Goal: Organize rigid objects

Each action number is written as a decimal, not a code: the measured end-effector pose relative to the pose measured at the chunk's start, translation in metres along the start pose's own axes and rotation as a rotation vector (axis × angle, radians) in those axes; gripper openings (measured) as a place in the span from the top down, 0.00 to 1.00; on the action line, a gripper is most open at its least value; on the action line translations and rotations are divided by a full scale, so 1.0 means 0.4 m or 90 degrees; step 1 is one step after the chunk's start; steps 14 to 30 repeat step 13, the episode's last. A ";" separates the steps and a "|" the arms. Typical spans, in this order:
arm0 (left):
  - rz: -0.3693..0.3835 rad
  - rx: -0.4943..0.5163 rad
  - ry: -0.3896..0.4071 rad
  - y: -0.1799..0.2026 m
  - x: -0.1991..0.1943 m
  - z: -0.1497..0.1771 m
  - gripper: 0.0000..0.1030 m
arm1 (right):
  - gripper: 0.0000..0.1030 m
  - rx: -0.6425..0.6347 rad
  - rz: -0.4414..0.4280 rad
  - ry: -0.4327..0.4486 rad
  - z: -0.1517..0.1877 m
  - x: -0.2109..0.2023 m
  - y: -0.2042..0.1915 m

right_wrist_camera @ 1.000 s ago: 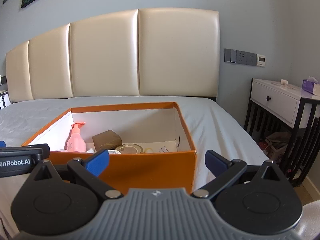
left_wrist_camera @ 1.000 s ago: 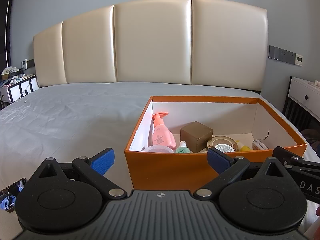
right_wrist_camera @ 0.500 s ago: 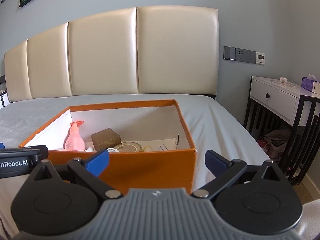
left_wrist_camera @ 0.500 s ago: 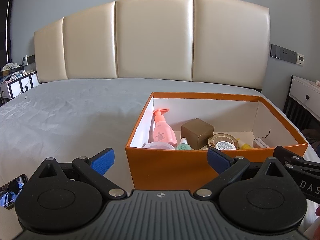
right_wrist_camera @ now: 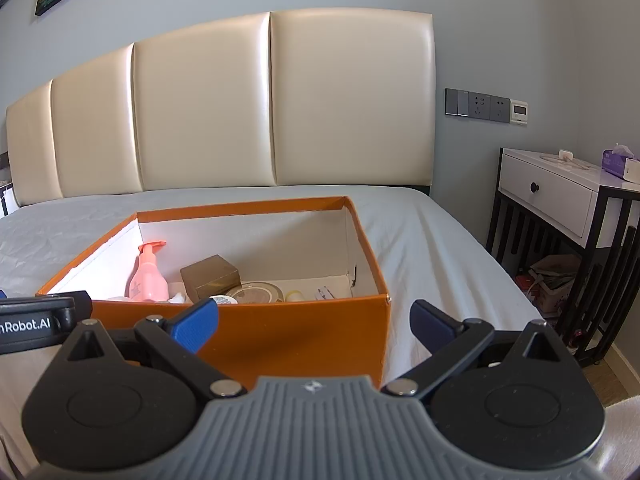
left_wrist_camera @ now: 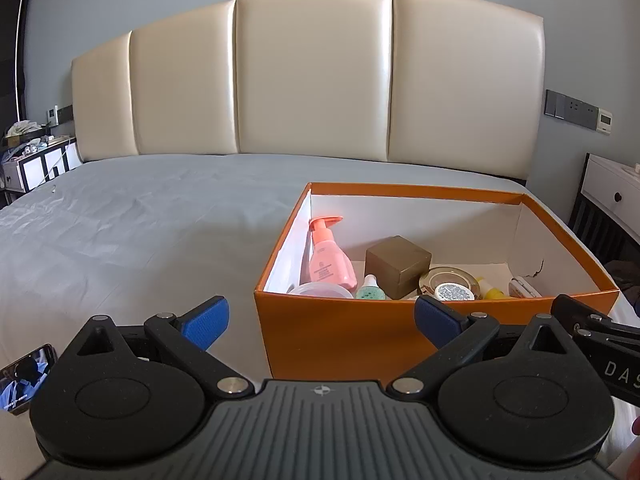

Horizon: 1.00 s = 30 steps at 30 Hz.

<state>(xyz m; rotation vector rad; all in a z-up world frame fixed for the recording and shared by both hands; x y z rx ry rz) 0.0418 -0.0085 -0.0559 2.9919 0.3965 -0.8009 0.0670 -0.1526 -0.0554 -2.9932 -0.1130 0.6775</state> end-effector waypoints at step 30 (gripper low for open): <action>0.000 -0.001 -0.001 -0.001 0.002 -0.005 0.00 | 0.03 -0.003 0.000 -0.002 0.001 -0.002 -0.002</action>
Point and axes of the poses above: each gripper's, at about its wrist camera, not at the fingertips, and x roughly the way its jaws point, y to its right, z to its underside, the point moved 3 cm from there along x, roughly the way its jaws point, and after that the axes turned 4 degrees about -z, right-handed, at the moved point
